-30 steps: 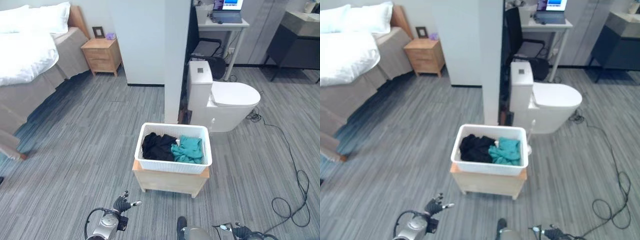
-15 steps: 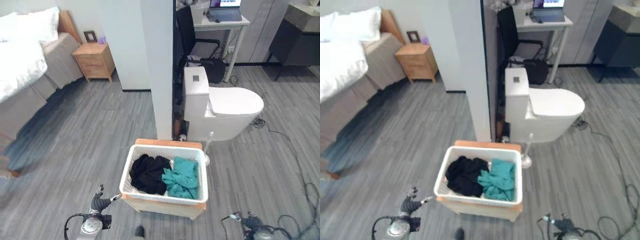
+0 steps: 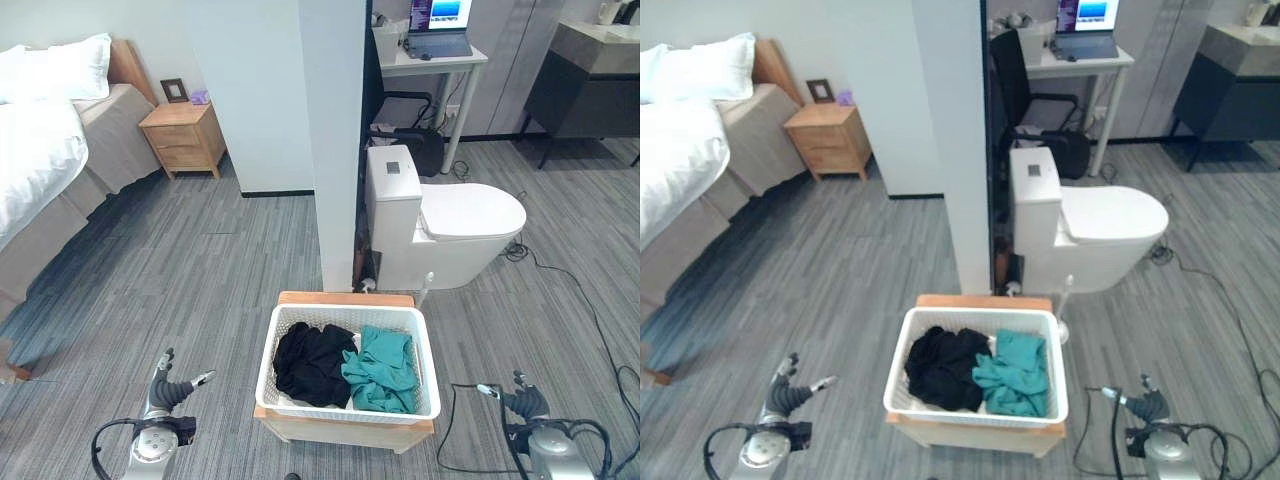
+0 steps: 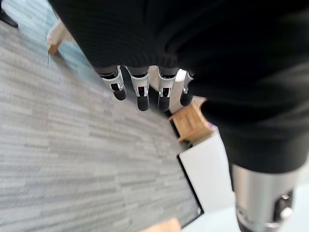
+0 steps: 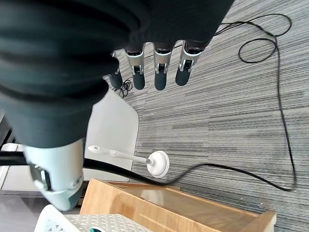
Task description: Grab the laundry basket,head to the washer,open it,put in the laundry and shut it.
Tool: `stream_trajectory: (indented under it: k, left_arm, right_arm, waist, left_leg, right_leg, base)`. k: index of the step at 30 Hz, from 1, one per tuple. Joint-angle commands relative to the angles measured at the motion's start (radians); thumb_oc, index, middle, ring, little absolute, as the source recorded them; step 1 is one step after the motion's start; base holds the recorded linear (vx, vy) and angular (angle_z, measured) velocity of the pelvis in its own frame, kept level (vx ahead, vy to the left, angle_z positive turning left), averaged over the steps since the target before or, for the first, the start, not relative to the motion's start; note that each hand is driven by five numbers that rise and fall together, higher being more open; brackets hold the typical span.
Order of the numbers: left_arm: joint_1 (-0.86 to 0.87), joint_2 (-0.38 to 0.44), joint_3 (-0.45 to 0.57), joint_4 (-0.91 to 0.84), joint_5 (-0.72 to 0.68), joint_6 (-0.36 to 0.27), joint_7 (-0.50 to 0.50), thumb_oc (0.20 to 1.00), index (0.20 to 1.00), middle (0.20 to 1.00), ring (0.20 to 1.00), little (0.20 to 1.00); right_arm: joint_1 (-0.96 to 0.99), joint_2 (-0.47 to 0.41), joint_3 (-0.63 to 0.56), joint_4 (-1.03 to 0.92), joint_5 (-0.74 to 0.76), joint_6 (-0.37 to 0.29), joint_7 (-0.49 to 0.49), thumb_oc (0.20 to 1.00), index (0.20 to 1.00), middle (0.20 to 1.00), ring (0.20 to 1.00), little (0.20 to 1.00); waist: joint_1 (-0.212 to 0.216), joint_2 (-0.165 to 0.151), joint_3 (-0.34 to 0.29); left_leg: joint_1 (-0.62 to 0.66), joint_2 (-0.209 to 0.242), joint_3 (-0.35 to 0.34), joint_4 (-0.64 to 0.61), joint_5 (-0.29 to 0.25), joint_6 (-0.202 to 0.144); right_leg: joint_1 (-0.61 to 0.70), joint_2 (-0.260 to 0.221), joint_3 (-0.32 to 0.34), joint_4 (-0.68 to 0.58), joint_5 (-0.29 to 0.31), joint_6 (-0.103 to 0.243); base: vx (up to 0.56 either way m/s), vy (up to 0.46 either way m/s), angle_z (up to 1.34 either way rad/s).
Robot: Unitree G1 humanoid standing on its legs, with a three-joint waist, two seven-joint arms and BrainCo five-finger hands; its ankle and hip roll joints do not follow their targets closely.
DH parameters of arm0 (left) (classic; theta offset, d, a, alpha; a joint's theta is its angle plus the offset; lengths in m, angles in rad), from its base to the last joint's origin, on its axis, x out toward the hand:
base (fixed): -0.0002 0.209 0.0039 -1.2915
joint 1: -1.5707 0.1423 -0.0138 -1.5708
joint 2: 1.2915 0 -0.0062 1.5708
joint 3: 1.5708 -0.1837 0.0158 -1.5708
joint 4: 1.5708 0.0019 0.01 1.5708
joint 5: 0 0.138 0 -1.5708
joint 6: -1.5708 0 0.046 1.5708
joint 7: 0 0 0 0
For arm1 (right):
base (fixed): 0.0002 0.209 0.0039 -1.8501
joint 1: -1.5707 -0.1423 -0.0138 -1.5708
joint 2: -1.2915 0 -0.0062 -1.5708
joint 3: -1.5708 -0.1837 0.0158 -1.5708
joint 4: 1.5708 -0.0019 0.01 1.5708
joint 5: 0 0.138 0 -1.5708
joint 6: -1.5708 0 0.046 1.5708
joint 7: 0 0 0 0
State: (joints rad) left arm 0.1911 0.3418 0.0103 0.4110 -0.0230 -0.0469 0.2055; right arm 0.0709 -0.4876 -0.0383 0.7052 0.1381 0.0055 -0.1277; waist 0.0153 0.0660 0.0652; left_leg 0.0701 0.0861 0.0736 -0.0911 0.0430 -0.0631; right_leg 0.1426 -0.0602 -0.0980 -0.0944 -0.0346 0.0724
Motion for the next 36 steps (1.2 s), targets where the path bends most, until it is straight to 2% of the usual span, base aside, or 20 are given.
stream_trajectory:
  k: [1, 5, 8, 13, 14, 15, 16, 20, 21, 22, 26, 30, 33, 34, 36]
  left_arm:
    - [-0.063, 0.039, -0.044, 0.012, -0.03, -0.001, -0.071, 1.0, 1.0, 1.0, 1.0, 1.0]
    - [-0.126, 0.035, -0.144, 0.091, -0.076, 0.021, -0.11, 1.0, 1.0, 1.0, 1.0, 1.0]
    - [-0.156, 0.036, -0.161, 0.105, -0.086, 0.027, -0.113, 1.0, 1.0, 1.0, 1.0, 1.0]
    - [-0.236, 0.051, -0.185, 0.151, -0.099, 0.038, -0.105, 1.0, 1.0, 1.0, 1.0, 1.0]
    - [-0.273, 0.071, -0.192, 0.15, -0.1, 0.042, -0.114, 1.0, 1.0, 1.0, 1.0, 1.0]
    - [-0.274, 0.071, -0.192, 0.15, -0.1, 0.042, -0.114, 1.0, 1.0, 1.0, 1.0, 1.0]
    - [-0.309, 0.105, -0.185, 0.13, -0.098, 0.046, -0.124, 1.0, 1.0, 1.0, 1.0, 1.0]
    - [-0.364, 0.137, -0.191, 0.097, -0.092, 0.046, -0.142, 1.0, 1.0, 1.0, 1.0, 1.0]
    - [-0.364, 0.136, -0.192, 0.097, -0.091, 0.047, -0.142, 1.0, 1.0, 1.0, 1.0, 1.0]
    - [-0.376, 0.143, -0.199, 0.089, -0.093, 0.045, -0.15, 1.0, 1.0, 1.0, 1.0, 1.0]
    - [-0.392, 0.142, -0.217, 0.091, -0.103, 0.042, -0.152, 1.0, 1.0, 1.0, 1.0, 1.0]
    - [-0.426, 0.136, -0.258, 0.11, -0.095, 0.043, -0.16, 1.0, 1.0, 1.0, 1.0, 1.0]
    - [-0.443, 0.127, -0.277, 0.123, -0.089, 0.039, -0.168, 1.0, 1.0, 1.0, 1.0, 1.0]
    - [-0.447, 0.126, -0.283, 0.121, -0.084, 0.041, -0.174, 1.0, 1.0, 1.0, 1.0, 1.0]
    - [-0.444, 0.124, -0.283, 0.12, -0.084, 0.043, -0.174, 1.0, 1.0, 1.0, 1.0, 1.0]
  right_arm:
    - [-0.058, -0.02, 0.029, -0.038, -0.031, -0.008, 0.006, 1.0, 1.0, 1.0, 1.0, 1.0]
    - [-0.085, -0.02, 0.098, -0.036, -0.034, 0.014, 0.048, 1.0, 1.0, 1.0, 1.0, 1.0]
    - [-0.089, -0.028, 0.109, -0.048, -0.03, 0.02, 0.063, 1.0, 1.0, 1.0, 1.0, 1.0]
    - [-0.107, -0.054, 0.091, -0.082, 0.082, 0.022, 0.094, 1.0, 1.0, 1.0, 1.0, 1.0]
    - [-0.1, -0.079, 0.099, -0.141, 0.149, 0.019, 0.154, 1.0, 1.0, 1.0, 1.0, 1.0]
    - [-0.099, -0.08, 0.098, -0.142, 0.15, 0.02, 0.154, 1.0, 1.0, 1.0, 1.0, 1.0]
    - [-0.036, -0.158, 0.108, -0.241, 0.197, 0.031, 0.259, 1.0, 1.0, 1.0, 1.0, 1.0]
    - [0.146, -0.31, 0.107, -0.355, 0.152, 0.08, 0.41, 1.0, 1.0, 1.0, 1.0, 1.0]
    - [0.151, -0.311, 0.103, -0.358, 0.151, 0.082, 0.411, 1.0, 1.0, 1.0, 1.0, 1.0]
    - [0.236, -0.359, 0.105, -0.359, 0.121, 0.103, 0.477, 1.0, 1.0, 1.0, 1.0, 1.0]
    - [0.277, -0.366, 0.158, -0.272, 0.06, 0.126, 0.539, 1.0, 1.0, 1.0, 1.0, 1.0]
    - [0.24, -0.316, 0.317, -0.152, -0.012, 0.155, 0.643, 1.0, 1.0, 1.0, 1.0, 1.0]
    - [0.208, -0.275, 0.39, -0.042, -0.074, 0.144, 0.673, 1.0, 1.0, 1.0, 1.0, 1.0]
    - [0.197, -0.255, 0.399, 0.016, -0.133, 0.136, 0.675, 1.0, 1.0, 1.0, 1.0, 1.0]
    - [0.195, -0.254, 0.386, 0.033, -0.158, 0.129, 0.662, 1.0, 1.0, 1.0, 1.0, 1.0]
  waist:
    - [0.022, -0.071, -0.026]
    - [0.006, -0.067, -0.033]
    - [-0.001, -0.068, -0.036]
    - [-0.019, -0.073, -0.036]
    - [-0.025, -0.079, -0.035]
    - [-0.024, -0.078, -0.036]
    - [-0.03, -0.089, -0.033]
    - [-0.038, -0.105, -0.029]
    - [-0.037, -0.104, -0.03]
    - [-0.042, -0.11, -0.027]
    - [-0.038, -0.111, -0.022]
    - [-0.024, -0.109, -0.016]
    - [-0.017, -0.104, -0.013]
    - [-0.016, -0.1, -0.012]
    - [-0.017, -0.099, -0.012]
  left_leg:
    - [-0.017, 0.052, -0.007, 0.087, -0.039, -0.026]
    - [0.012, 0.054, 0.004, 0.055, -0.045, -0.026]
    - [0.019, 0.055, 0.009, 0.045, -0.043, -0.026]
    - [0.033, 0.056, 0.027, 0.019, -0.044, -0.026]
    - [0.031, 0.056, 0.032, 0.016, -0.042, -0.028]
    - [0.031, 0.056, 0.032, 0.016, -0.042, -0.028]
    - [0.023, 0.057, 0.033, 0.014, -0.037, -0.032]
    - [0.015, 0.058, 0.028, 0.01, -0.033, -0.04]
    - [0.015, 0.058, 0.027, 0.01, -0.033, -0.04]
    - [0.015, 0.057, 0.025, 0.008, -0.033, -0.042]
    - [0.015, 0.053, 0.02, 0.01, -0.036, -0.041]
    - [0.015, 0.045, 0.013, 0.013, -0.044, -0.035]
    - [0.013, 0.036, 0.011, 0.015, -0.047, -0.031]
    - [0.012, 0.03, 0.009, 0.016, -0.05, -0.029]
    - [0.011, 0.028, 0.008, 0.016, -0.051, -0.028]
  right_leg:
    - [-0.046, -0.108, -0.008, 0.035, 0.05, 0.064]
    - [-0.04, -0.105, -0.012, 0.036, 0.041, 0.07]
    - [-0.042, -0.104, -0.012, 0.036, 0.041, 0.072]
    - [-0.056, -0.1, -0.002, 0.03, 0.05, 0.079]
    - [-0.063, -0.099, 0.001, 0.028, 0.055, 0.081]
    - [-0.063, -0.1, 0.001, 0.028, 0.055, 0.081]
    - [-0.07, -0.1, -0.002, 0.025, 0.058, 0.083]
    - [-0.071, -0.104, -0.02, 0.023, 0.061, 0.087]
    - [-0.07, -0.104, -0.021, 0.023, 0.06, 0.087]
    - [-0.07, -0.107, -0.03, 0.024, 0.062, 0.09]
    - [-0.073, -0.113, -0.035, 0.027, 0.066, 0.095]
    - [-0.078, -0.12, -0.035, 0.024, 0.074, 0.099]
    - [-0.078, -0.127, -0.033, 0.021, 0.076, 0.103]
    - [-0.077, -0.133, -0.034, 0.018, 0.076, 0.104]
    - [-0.078, -0.135, -0.035, 0.017, 0.077, 0.105]
  base:
    - [0.0, 0.0, 0.0]
    - [0.03, 0.028, -0.06]
    - [0.04, 0.026, -0.04]
    - [0.01, 0.017, -0.03]
    - [0.0, 0.009, -0.06]
    - [-0.02, 0.013, -0.09]
    - [-0.03, 0.002, -0.07]
    - [-0.02, 0.004, 0.06]
    - [-0.02, 0.015, 0.09]
    - [-0.01, 0.013, 0.04]
    - [0.0, 0.0, 0.0]
    - [0.0, 0.002, -0.01]
    - [-0.01, 0.018, -0.03]
    - [-0.02, 0.03, -0.04]
    - [0.0, 0.0, 0.0]
